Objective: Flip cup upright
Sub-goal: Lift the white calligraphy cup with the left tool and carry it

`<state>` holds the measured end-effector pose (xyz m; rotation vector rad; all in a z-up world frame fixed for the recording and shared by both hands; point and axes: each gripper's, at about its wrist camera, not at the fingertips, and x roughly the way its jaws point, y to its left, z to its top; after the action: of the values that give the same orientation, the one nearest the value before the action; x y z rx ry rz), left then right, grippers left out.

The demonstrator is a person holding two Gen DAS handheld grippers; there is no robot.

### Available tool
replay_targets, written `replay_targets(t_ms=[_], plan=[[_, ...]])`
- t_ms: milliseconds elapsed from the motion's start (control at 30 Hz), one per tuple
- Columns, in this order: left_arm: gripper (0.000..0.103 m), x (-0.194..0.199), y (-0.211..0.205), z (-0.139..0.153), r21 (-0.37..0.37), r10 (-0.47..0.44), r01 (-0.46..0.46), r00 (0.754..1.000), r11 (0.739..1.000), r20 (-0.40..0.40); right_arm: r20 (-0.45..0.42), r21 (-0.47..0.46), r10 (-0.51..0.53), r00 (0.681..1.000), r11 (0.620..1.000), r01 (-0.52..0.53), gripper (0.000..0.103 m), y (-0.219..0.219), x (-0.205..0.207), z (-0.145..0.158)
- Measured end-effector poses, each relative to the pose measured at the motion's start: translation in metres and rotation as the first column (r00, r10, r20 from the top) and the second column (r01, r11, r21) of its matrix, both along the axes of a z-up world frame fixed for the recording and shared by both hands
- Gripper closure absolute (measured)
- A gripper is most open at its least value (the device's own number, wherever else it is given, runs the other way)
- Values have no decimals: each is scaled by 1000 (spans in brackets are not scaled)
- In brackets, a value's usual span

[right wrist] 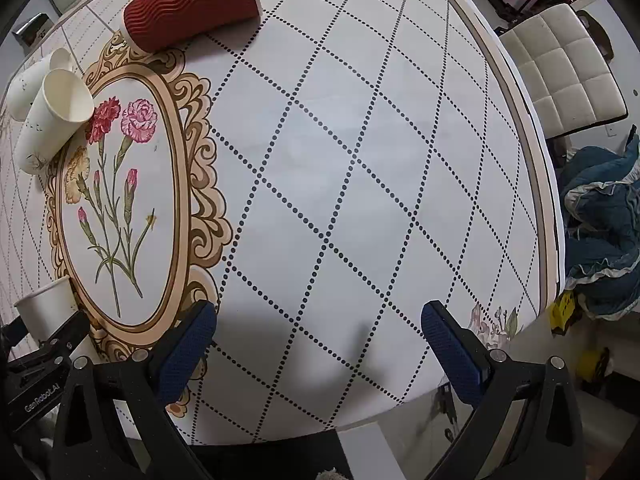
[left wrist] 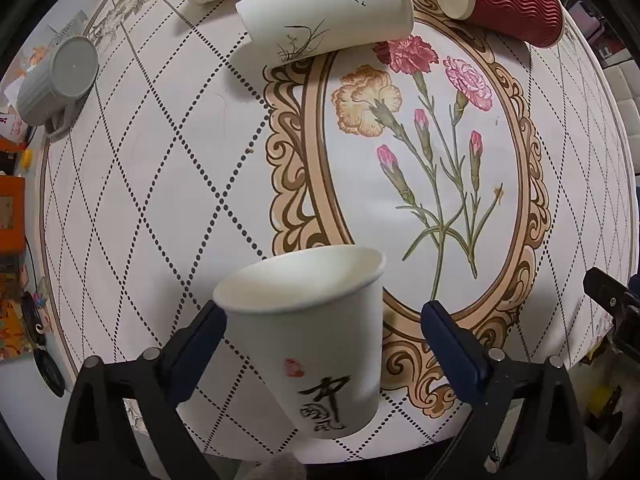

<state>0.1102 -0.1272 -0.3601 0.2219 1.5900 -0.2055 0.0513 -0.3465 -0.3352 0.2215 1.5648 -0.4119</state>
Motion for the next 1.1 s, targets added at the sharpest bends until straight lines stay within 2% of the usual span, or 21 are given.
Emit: replay_targets(t_ms=[367, 733, 1100], plan=[[3, 0, 1, 4, 0, 41, -41, 999, 999, 12, 11, -4, 9, 1000, 1000, -9, 0, -3, 5, 5], [3, -18, 15, 54, -4, 88, -88, 993, 996, 76, 54, 18, 18, 998, 1000, -19, 0, 0, 2, 18], [3, -32, 38, 110, -36, 164, -160, 975, 986, 150, 106, 34, 40, 994, 998, -43, 0, 15, -7, 46]])
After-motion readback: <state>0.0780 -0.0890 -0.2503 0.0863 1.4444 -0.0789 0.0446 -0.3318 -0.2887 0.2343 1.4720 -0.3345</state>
